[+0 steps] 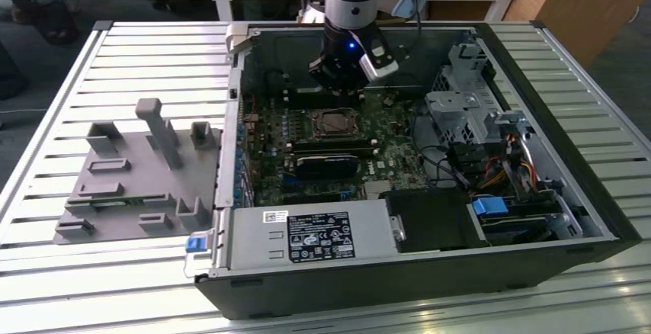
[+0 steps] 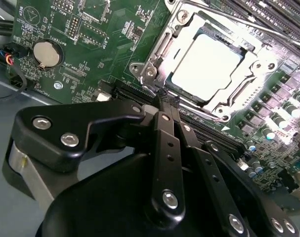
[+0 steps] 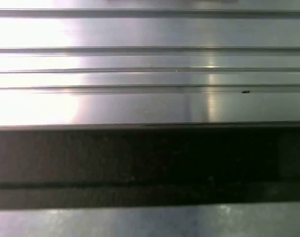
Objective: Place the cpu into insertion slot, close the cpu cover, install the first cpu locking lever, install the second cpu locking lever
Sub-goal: 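Install the first cpu locking lever, then install the second cpu locking lever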
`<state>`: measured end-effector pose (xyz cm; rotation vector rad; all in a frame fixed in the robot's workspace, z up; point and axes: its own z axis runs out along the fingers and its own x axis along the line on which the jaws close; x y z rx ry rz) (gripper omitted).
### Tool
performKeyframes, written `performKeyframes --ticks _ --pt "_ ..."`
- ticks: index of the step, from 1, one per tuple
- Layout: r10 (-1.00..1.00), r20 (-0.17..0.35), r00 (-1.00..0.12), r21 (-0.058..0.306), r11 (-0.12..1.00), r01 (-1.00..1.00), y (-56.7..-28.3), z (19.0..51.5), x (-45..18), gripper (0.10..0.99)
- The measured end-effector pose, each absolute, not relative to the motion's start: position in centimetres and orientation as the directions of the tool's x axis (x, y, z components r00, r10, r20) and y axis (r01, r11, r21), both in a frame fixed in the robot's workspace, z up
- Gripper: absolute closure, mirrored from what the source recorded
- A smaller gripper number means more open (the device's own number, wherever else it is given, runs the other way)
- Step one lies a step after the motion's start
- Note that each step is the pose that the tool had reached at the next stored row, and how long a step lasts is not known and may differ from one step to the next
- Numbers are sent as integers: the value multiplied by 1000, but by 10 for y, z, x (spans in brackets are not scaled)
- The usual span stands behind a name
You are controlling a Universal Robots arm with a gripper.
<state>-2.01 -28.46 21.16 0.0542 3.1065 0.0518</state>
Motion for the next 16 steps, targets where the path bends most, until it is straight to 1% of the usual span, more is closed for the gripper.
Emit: performKeyframes --ticks 16 --pt "36 -34 -999 34 999 34 -290 212 -20 980"
